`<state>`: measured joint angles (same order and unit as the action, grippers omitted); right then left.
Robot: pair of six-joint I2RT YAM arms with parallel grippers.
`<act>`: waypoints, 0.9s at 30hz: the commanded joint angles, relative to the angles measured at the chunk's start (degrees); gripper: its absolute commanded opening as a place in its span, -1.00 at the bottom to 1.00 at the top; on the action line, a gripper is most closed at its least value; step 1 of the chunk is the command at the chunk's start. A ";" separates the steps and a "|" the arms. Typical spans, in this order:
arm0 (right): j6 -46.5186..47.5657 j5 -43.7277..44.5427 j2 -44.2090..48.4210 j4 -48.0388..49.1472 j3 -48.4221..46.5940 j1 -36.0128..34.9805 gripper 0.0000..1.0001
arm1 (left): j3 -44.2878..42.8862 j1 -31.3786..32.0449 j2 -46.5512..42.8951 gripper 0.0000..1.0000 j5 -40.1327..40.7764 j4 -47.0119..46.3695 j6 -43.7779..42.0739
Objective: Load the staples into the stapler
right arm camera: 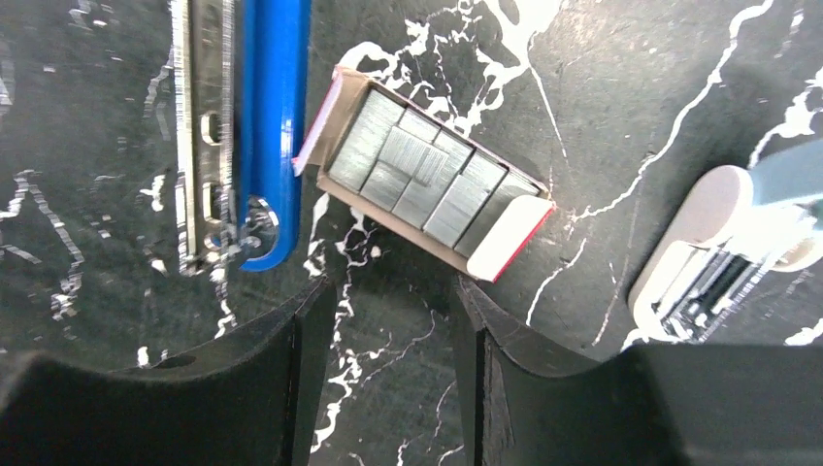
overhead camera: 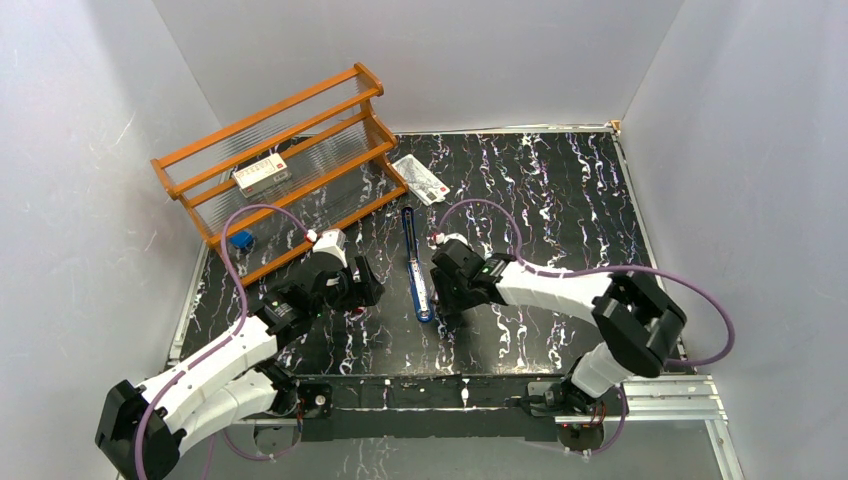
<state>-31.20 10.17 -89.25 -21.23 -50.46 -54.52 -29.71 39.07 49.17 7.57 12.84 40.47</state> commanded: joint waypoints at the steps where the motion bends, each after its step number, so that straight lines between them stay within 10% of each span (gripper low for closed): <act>1: 1.04 1.31 6.98 -0.07 -1.40 -0.10 0.11 | -0.34 -0.37 -1.21 0.51 1.78 -0.38 -0.48; 27: 24.68 -2.71 -1.38 -0.82 -8.77 3.52 -0.11 | -0.78 -0.37 1.06 0.51 1.04 -1.14 -0.37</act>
<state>-8.32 8.34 -89.21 -21.74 -56.05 -51.88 -29.71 39.07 49.25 7.70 12.71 40.53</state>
